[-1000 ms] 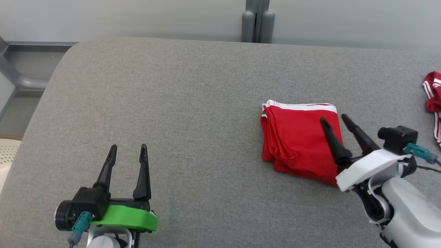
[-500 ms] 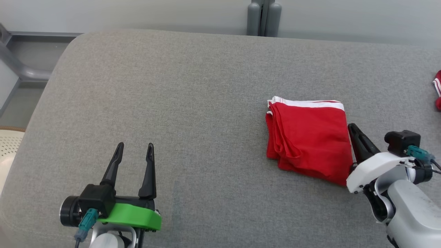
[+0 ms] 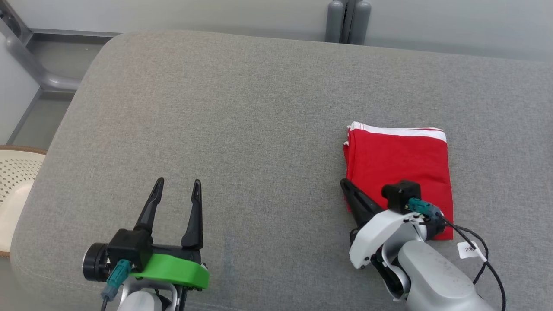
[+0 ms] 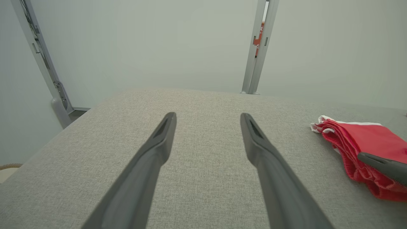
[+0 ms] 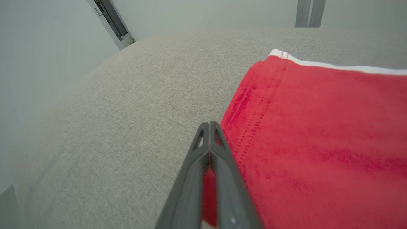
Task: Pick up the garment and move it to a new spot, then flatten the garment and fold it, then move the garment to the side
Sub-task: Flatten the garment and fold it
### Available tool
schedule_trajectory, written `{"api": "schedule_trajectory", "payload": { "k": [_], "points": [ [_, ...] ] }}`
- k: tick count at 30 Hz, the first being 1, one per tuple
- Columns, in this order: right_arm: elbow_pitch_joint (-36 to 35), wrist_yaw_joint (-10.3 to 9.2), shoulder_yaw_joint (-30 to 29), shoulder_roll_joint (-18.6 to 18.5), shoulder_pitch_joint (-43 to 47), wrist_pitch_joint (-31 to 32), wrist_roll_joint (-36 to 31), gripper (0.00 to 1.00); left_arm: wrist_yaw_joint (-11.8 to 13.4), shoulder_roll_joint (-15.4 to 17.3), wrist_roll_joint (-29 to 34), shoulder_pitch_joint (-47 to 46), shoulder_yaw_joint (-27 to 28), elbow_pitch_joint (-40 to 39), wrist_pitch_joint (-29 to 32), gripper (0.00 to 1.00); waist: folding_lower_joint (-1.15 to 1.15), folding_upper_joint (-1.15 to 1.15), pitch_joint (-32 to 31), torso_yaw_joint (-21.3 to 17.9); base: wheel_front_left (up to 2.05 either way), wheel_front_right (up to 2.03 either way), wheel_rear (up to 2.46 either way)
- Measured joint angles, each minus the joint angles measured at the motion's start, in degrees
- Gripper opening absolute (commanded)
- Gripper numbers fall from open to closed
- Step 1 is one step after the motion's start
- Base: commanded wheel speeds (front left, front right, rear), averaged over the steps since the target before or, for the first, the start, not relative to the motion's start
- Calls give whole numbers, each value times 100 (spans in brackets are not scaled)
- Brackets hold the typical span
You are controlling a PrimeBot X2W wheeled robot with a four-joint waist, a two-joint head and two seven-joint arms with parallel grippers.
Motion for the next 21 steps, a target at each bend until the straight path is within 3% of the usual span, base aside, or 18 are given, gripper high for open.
{"api": "schedule_trajectory", "payload": {
  "k": [7, 21],
  "points": [
    [-442, 0, 30, 91, 31, 0, -112, 0, 37, 0, 16, -1, -3, 12, 0, 100, 0, 0, -34, -114, 0, 0, 0],
    [-1989, -1, -1212, -689, 678, 0, -513, 0, 41, 0, 164, 18, 363, 65, 0, 100, 0, 0, -202, -862, 0, 0, 0]
  ]
}}
